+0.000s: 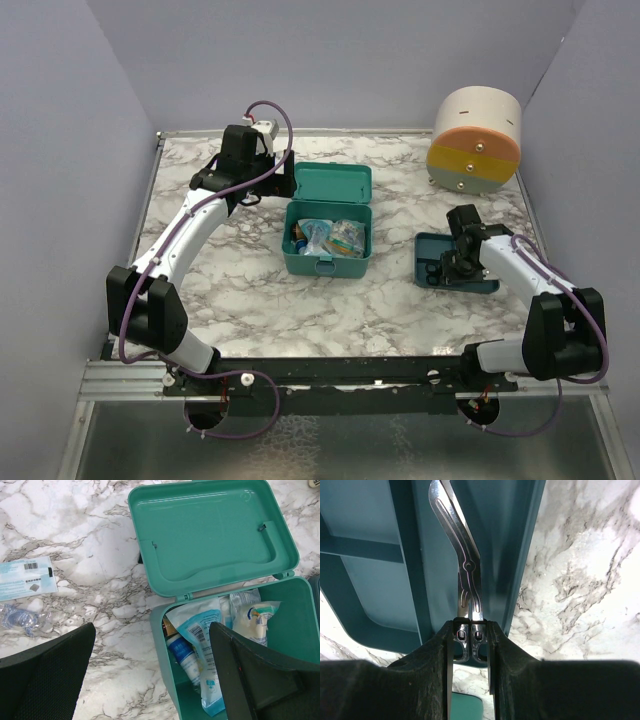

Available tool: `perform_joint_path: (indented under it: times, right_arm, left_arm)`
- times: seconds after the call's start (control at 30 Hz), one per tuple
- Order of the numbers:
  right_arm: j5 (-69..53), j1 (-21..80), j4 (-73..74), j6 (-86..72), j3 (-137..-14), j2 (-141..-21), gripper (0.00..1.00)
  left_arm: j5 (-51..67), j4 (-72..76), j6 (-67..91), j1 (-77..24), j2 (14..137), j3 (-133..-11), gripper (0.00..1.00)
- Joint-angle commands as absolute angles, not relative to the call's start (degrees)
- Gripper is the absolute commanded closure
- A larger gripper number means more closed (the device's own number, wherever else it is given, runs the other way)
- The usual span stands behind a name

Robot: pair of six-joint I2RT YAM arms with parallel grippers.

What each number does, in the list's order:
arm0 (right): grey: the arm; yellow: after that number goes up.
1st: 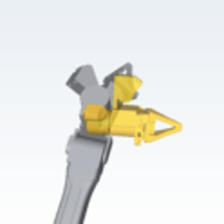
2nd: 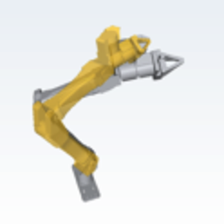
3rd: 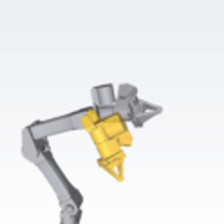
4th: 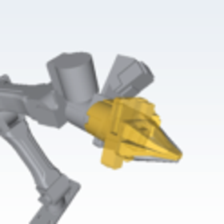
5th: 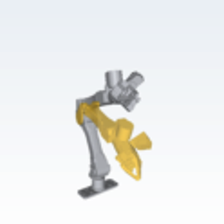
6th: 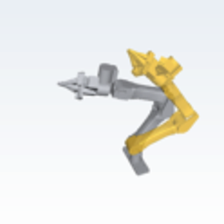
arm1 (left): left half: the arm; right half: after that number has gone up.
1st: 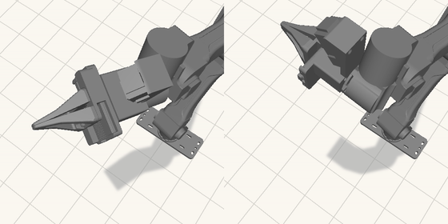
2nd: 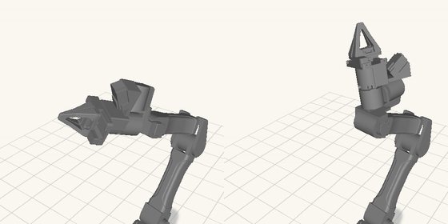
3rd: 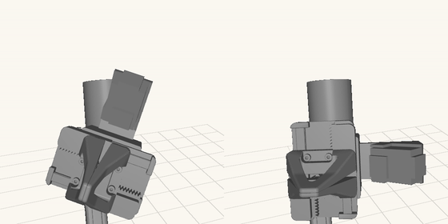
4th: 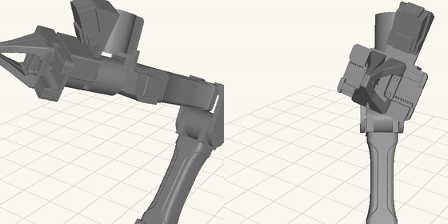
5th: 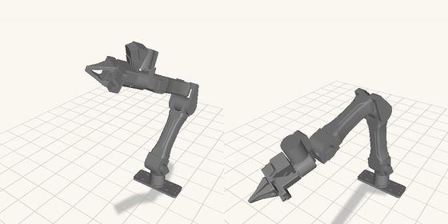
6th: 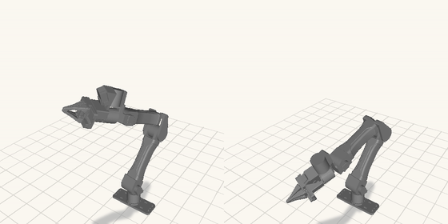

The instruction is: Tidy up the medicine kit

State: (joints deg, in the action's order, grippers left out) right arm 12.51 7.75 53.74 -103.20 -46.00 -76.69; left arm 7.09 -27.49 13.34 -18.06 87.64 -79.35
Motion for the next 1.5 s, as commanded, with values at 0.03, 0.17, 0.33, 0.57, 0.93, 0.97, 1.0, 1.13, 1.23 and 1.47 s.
perform_joint_path:
  times: [0.03,0.17,0.33,0.57,0.93,0.97,1.0,1.13,1.23,1.47]
  right_arm:
    - [12.3,7.17,50.7,-104.6,-46.61,-78.75,0.99]
    - [12.22,6.83,49.78,-104.11,-47.59,-80.42,0.99]
    - [12.39,6.78,49.48,-103.46,-48.44,-81.93,0.99]
    - [12.12,6.77,47.55,-101.82,-48.05,-81.9,0.88]
    - [11.48,6.68,49.74,-100.28,-50.31,-82.45,0.54]
    - [11.43,6.66,49.89,-100.44,-50.08,-82.27,0.53]
    - [11.36,6.68,49.92,-100.46,-49.78,-82.12,0.53]
    - [11.83,6.68,50.46,-99.84,-50.12,-81.28,0.53]
    - [13.58,6.68,51.07,-97.2,-52.64,-80.8,0.54]
    - [19.65,5.57,52.87,-76.82,-67.27,-84.92,0.54]
  left_arm:
    - [7.23,-26.19,13.71,-17.83,85.63,-78.97,0.01]
    - [7.11,-26.19,13.78,-17.8,85.62,-79.01,0.01]
    - [7.03,-26.18,13.8,-17.79,85.47,-78.93,0.01]
    - [7.03,-26.19,13.78,-17.84,85.38,-78.64,0.01]
    - [7.29,-26.19,13.7,-17.77,85.39,-78.63,0.01]
    - [7.29,-26.17,13.79,-17.78,85.27,-78.6,0.01]
    - [7.29,-26.14,13.8,-17.77,85.2,-78.51,0.01]
    - [7.29,-26.18,13.89,-17.77,84.71,-78.4,0.01]
    - [7.32,-26.16,13.76,-17.79,84.41,-78.4,0.01]
    - [6.46,-26.19,13.25,-17.81,84.42,-77.38,0.01]
